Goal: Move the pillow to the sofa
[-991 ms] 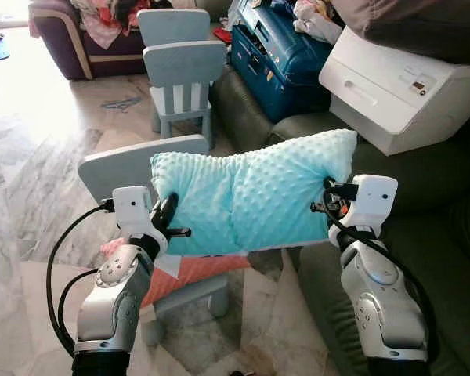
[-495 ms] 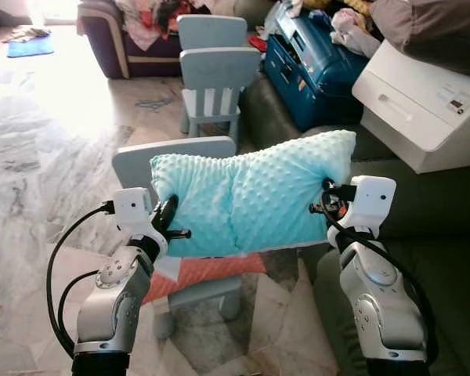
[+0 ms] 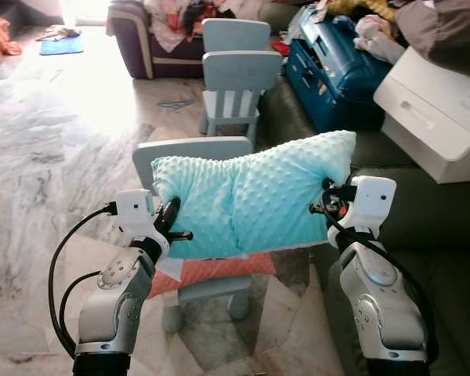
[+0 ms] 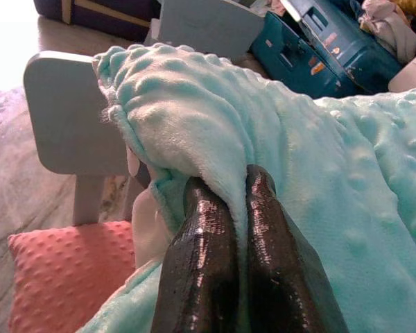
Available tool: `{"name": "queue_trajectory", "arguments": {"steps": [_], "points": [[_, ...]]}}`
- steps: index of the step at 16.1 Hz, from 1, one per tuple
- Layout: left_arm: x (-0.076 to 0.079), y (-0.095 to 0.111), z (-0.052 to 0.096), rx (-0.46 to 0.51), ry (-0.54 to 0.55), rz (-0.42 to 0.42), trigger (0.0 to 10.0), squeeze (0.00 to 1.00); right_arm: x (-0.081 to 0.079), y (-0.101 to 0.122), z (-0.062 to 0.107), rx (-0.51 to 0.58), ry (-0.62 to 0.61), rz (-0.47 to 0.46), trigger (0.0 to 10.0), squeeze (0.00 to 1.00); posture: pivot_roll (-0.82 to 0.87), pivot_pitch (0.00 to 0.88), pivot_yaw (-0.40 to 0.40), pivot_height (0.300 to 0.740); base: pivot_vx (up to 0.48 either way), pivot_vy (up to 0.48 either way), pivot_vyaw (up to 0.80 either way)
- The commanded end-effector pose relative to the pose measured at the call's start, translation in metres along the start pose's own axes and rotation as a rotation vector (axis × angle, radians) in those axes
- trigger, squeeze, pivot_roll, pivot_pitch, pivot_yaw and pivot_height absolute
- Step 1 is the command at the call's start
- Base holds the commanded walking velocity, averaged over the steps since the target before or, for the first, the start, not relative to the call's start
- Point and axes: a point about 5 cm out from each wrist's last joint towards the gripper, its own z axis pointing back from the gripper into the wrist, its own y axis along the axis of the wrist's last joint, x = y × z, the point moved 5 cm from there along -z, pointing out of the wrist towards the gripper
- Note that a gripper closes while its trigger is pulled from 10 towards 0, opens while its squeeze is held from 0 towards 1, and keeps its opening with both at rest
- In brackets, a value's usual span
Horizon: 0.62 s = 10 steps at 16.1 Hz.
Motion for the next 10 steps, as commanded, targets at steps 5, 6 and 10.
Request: {"name": "queue_trajectory", "arguments": {"steps": [5, 6, 10], "points": [[0.006, 0.0002, 0.0, -0.005, -0.023, -0.005, 10.0, 0.0, 0.0032, 0.0042, 0.0017, 0.012, -0.01, 0.0, 10.0, 0.0, -0.08, 0.099, -0.07, 0.74, -0.337, 0.0, 0.0], [0.006, 0.0001, 0.0, -0.006, -0.022, -0.005, 10.0, 0.0, 0.0032, 0.0041, 0.0017, 0.012, -0.01, 0.0, 10.0, 0.0, -0.08, 0.099, -0.069, 0.74, -0.368, 0.0, 0.0], [0.0063, 0.0, -0.0003, -0.01, -0.025, -0.007, 10.0, 0.0, 0.0032, 0.0038, 0.002, 0.011, -0.012, -0.001, 10.0, 0.0, -0.08, 0.099, -0.068, 0.74, -0.378, 0.0, 0.0]]}}
